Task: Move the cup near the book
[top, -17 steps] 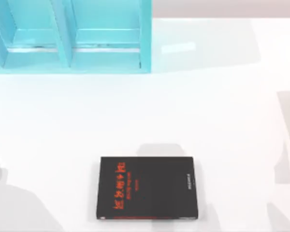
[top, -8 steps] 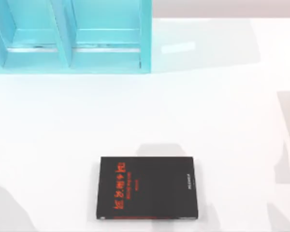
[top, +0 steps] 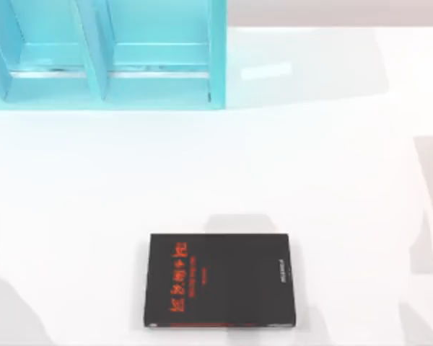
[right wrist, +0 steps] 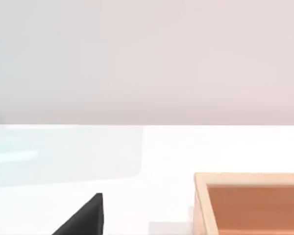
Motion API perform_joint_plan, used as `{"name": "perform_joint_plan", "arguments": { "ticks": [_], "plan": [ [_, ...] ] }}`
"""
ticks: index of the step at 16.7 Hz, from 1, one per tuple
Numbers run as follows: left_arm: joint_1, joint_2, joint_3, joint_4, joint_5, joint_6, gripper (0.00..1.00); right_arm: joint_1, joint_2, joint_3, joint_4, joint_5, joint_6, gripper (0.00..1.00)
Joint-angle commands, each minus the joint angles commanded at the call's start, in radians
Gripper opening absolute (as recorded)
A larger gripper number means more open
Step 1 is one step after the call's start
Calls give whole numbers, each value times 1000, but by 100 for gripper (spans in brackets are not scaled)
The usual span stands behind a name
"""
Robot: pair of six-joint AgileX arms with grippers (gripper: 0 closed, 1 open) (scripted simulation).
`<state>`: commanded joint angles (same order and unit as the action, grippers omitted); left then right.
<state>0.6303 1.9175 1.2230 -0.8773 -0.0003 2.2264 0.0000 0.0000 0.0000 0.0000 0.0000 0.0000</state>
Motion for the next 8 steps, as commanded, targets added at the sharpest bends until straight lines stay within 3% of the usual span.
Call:
{"name": "perform_joint_plan", "arguments": {
  "ticks": [6, 8],
  "plan": [
    [0, 0, 0, 0, 0, 0, 2, 0, 0, 0, 0, 0, 0, 100],
    [0, 0, 0, 0, 0, 0, 0, 0, 0, 0, 0, 0, 0, 100]
  ]
}}
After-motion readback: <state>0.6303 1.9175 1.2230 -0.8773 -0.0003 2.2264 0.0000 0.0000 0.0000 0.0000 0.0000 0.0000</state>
